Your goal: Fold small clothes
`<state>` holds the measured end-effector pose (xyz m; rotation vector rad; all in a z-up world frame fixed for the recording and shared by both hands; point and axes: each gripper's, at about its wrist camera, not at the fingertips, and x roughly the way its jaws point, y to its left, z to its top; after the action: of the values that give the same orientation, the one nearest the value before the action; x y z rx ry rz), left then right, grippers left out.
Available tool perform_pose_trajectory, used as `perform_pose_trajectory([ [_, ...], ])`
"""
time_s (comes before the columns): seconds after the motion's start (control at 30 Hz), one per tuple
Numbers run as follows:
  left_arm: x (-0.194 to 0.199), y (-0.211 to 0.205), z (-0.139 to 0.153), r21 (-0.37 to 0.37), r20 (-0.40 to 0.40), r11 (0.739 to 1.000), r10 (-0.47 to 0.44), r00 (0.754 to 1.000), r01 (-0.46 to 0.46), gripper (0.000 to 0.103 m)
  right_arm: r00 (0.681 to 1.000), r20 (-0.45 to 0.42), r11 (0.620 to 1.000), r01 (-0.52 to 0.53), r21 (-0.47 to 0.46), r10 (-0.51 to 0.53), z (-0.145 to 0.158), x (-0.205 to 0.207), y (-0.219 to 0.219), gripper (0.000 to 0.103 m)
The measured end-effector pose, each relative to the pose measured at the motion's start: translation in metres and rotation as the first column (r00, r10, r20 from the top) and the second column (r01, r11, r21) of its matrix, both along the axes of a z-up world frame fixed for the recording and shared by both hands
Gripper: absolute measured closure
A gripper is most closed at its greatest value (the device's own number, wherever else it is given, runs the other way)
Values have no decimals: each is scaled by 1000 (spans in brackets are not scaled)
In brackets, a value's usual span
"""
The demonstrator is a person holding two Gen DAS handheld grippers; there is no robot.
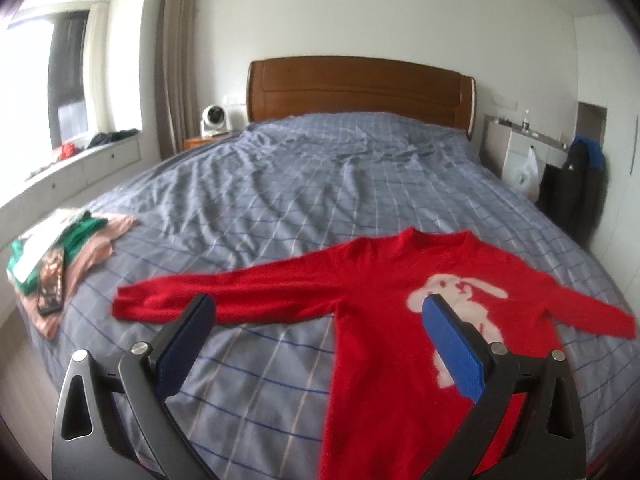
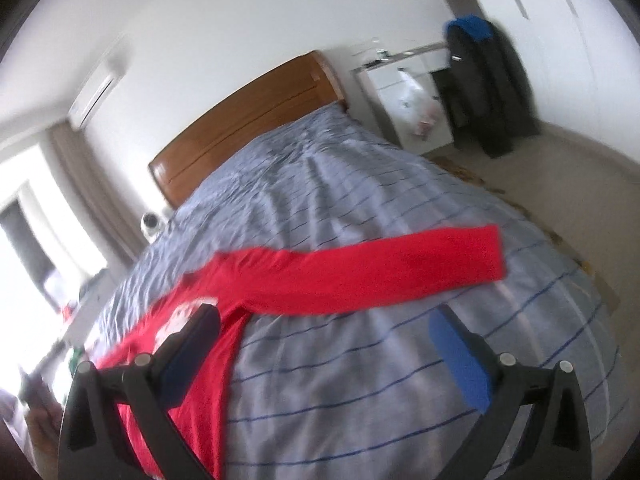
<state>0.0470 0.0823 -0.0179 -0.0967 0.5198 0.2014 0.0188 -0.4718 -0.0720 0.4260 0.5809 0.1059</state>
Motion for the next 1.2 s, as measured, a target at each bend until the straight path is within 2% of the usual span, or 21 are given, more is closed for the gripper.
perform_pose_trajectory([
  [0.13, -4, 0, 0, -40, -16, 999, -6, 1000, 5, 0, 995, 1, 988, -98, -117, 99, 9, 0, 49, 0],
  [0.33, -10, -16, 4, 74, -28, 997, -8, 1000, 10, 0, 978, -2, 955, -204, -217, 208, 14, -4, 96, 0],
  [0.43, -12, -20, 4, 88, -31, 996, -18, 999, 20, 0, 974, -13, 948, -224, -227, 227, 14, -4, 106, 0],
  [0.67, -6, -27, -6, 109, -51, 992, -56, 997, 62, 0, 977, -79, 940, -212, -265, 198, 16, 3, 115, 0],
  [0.77, 2, -33, -18, 166, -65, 984, -52, 997, 63, 0, 981, -97, 945, -188, -269, 167, 25, 14, 99, 0],
  [0.83, 10, -34, -26, 159, -80, 982, -91, 993, 103, 0, 989, -89, 957, -139, -256, 120, 36, 26, 74, 0],
  [0.93, 17, -35, -41, 131, -112, 981, -130, 985, 145, 0, 998, -69, 988, 0, -153, -10, 49, 44, 11, 0],
  [1.0, 19, -34, -52, 92, -132, 982, -154, 979, 166, 0, 988, -123, 996, 90, -9, -91, 39, 54, -40, 0],
  [1.03, 20, -33, -60, 67, -144, 982, -164, 976, 175, 0, 981, -157, 989, 126, 74, -113, 28, 57, -61, 0],
  [1.1, 21, -33, -72, 38, -160, 983, -174, 972, 182, 0, 959, -245, 951, 201, 233, -143, -6, 59, -98, 0],
  [1.2, 26, -31, -86, 18, -191, 986, -158, 969, 165, 0, 930, -342, 895, 260, 363, -131, -53, 62, -122, 6],
])
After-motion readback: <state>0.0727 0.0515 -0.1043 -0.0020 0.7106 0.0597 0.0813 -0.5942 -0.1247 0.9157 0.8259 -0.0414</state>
